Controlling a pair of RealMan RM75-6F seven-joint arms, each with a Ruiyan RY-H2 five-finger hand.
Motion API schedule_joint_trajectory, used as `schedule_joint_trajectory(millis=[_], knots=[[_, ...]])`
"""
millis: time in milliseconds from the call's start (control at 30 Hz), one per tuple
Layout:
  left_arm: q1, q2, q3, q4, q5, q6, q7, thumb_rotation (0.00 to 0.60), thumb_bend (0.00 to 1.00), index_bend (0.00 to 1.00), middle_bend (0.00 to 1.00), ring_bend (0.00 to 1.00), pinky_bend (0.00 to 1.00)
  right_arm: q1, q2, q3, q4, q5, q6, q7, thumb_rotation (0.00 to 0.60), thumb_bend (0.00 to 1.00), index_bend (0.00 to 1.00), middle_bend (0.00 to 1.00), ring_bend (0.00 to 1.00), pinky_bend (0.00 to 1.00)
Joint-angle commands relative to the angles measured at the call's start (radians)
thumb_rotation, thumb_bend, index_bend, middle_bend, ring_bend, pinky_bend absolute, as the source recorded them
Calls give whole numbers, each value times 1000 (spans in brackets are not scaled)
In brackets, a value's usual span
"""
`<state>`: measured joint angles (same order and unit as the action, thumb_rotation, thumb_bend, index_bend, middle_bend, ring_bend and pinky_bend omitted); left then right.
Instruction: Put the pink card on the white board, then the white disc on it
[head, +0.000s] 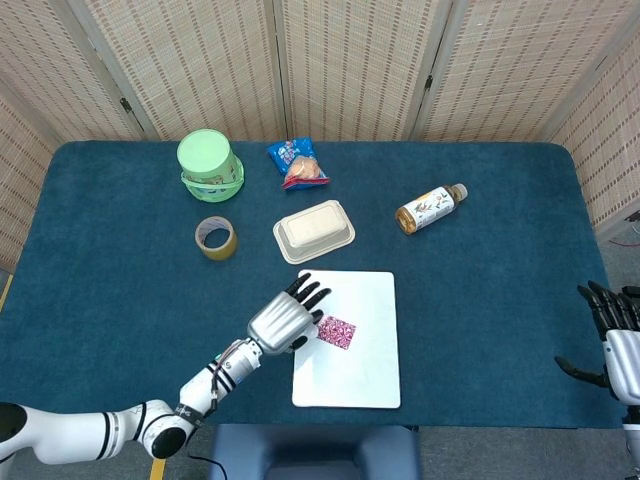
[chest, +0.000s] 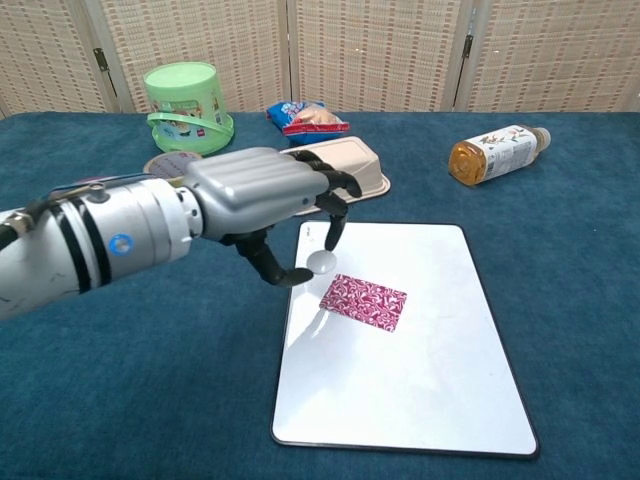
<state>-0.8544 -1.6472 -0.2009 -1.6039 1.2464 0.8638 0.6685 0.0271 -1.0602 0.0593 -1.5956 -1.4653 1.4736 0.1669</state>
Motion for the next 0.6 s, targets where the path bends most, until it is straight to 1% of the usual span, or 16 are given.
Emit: schedule_joint_trajectory(millis=[33, 333, 600], knots=[[-38, -40, -16, 29, -43, -15, 35, 600, 405, 481, 144, 117, 0, 0, -1, 1, 1, 1, 0, 2, 600, 153, 76, 65, 62, 36], [-115, -138, -22, 123, -152, -25, 103, 600, 405, 478, 144, 116, 0, -1, -4, 1, 9, 6, -6, 8, 600, 153, 76, 65, 62, 36], [-159, -187, -29, 172, -235, -19, 126, 600, 404, 467, 144, 113, 0, 0, -5, 3, 13, 9, -10, 12, 600, 152, 76, 66, 63, 36]])
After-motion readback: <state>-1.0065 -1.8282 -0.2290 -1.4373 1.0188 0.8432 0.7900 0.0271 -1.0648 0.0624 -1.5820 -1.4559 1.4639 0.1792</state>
